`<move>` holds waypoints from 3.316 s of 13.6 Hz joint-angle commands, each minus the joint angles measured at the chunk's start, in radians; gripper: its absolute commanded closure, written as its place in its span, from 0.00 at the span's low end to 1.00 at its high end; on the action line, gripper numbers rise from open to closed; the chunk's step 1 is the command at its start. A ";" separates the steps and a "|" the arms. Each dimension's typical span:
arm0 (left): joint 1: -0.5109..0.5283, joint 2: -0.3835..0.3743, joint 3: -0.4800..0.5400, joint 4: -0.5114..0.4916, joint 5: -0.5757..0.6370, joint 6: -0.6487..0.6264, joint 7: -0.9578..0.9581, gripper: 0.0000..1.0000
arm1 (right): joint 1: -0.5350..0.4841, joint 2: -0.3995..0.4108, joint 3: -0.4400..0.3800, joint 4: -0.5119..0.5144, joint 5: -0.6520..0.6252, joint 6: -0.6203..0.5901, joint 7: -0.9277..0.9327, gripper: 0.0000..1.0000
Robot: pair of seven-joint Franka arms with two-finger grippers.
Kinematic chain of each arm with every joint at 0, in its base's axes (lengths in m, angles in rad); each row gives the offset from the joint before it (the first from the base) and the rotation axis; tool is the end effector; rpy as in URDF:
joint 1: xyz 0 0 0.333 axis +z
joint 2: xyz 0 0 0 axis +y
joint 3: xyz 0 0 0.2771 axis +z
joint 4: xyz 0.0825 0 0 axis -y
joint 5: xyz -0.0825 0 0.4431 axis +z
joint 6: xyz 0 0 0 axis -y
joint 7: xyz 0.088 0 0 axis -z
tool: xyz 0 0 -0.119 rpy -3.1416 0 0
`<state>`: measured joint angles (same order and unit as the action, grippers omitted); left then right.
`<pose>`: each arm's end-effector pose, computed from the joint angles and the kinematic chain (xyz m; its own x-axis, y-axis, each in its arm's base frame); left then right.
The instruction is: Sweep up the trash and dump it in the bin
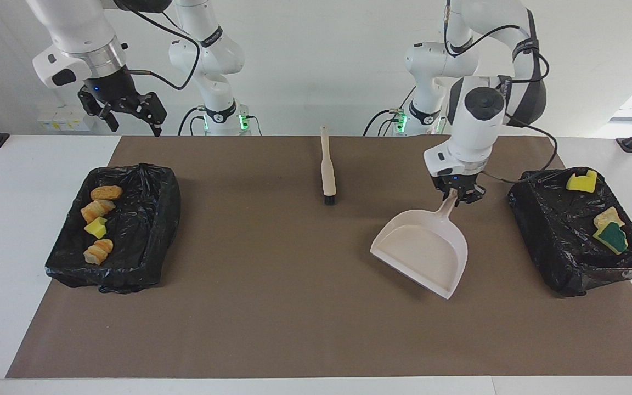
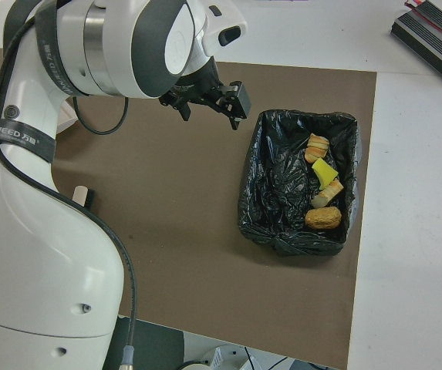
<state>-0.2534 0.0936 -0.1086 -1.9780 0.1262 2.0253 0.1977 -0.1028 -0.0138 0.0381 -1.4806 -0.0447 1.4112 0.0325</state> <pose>0.5820 -0.2108 0.3386 0.8152 -0.5753 -0.0670 -0.5791 -0.8104 -0.0889 0.5904 -0.0440 0.6157 0.9931 -0.1040 -0.0539 -0.1015 -0.9937 0.0468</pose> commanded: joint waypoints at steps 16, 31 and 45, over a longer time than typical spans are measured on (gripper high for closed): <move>-0.395 0.288 0.027 0.226 -0.177 0.165 -0.932 0.01 | 0.086 -0.080 -0.106 -0.076 0.026 -0.005 -0.057 0.00; 0.014 0.011 0.058 0.231 -0.183 -0.183 -0.356 0.00 | 0.086 -0.080 -0.106 -0.075 0.026 0.000 -0.059 0.00; 0.177 -0.141 0.079 0.292 -0.137 -0.454 -0.110 0.00 | 0.086 -0.080 -0.106 -0.075 0.026 0.000 -0.059 0.00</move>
<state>-0.0840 -0.0272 -0.0276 -1.7170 -0.0309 1.6285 0.0712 -0.0156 -0.0708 -0.0660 -1.5306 -0.0310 1.4033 -0.0123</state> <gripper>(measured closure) 0.000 0.000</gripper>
